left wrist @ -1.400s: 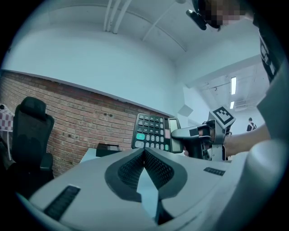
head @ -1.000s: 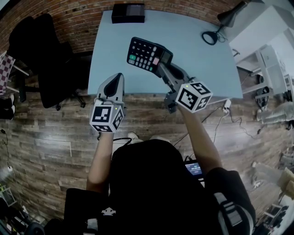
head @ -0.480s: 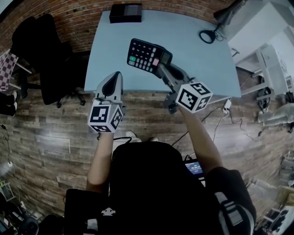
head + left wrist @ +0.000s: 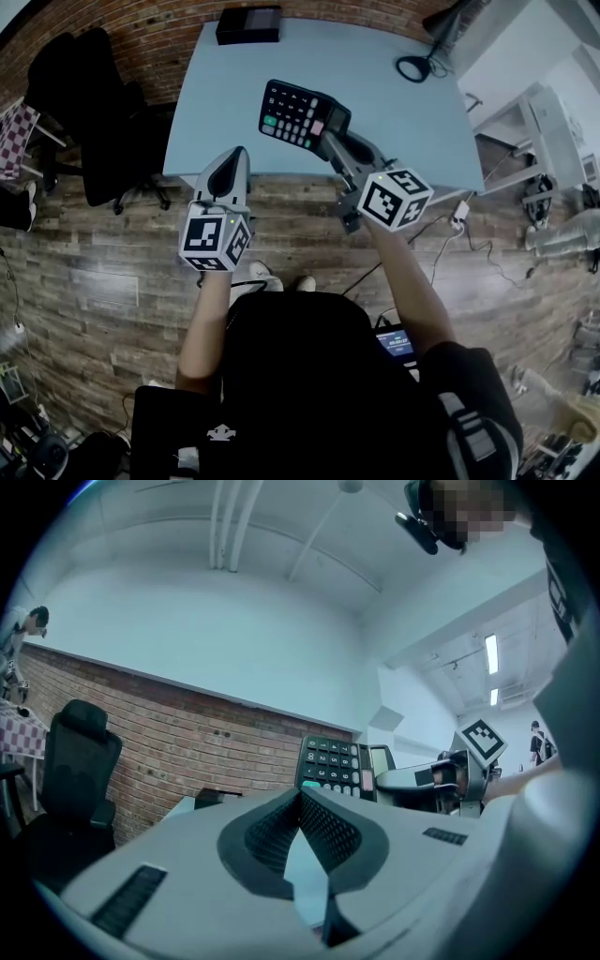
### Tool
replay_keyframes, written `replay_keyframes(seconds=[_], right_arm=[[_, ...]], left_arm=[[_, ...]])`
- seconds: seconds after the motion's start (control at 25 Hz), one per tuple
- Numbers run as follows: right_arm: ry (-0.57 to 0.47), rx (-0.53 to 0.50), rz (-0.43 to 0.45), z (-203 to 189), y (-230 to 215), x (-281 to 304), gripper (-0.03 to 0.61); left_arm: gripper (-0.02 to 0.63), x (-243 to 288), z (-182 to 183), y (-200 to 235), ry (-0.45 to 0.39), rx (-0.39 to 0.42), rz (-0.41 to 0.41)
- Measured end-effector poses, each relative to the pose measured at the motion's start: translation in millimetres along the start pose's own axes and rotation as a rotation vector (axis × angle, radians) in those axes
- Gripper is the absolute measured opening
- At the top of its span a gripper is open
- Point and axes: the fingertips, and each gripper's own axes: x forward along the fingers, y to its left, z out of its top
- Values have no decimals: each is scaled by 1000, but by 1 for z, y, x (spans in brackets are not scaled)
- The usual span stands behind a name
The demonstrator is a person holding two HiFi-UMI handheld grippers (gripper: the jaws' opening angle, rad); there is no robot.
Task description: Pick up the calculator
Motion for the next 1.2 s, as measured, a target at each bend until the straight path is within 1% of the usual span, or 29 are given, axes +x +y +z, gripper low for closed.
replay_keyframes(seconds=[0.08,0.28,0.52,1.0,1.2], right_arm=[[-3,0,2,-1,-1,-9,55],[5,4,7,0,6,-6,55],[4,8,-1,-1,-3,-26,55],[-4,-3,-20,1,-8,-38,55],[-9,-16,-25,4,-8,-43,55]], left_arm=[[5,-3,-2,-10,2,3,-8],[5,-7,-3,-7,15,-4,-7],[5,-6,-6,-33,14,-11,-31],[5,-4,-10,-43,17,-1,-49],[5,-4,-4,-48,2,-5,-57]])
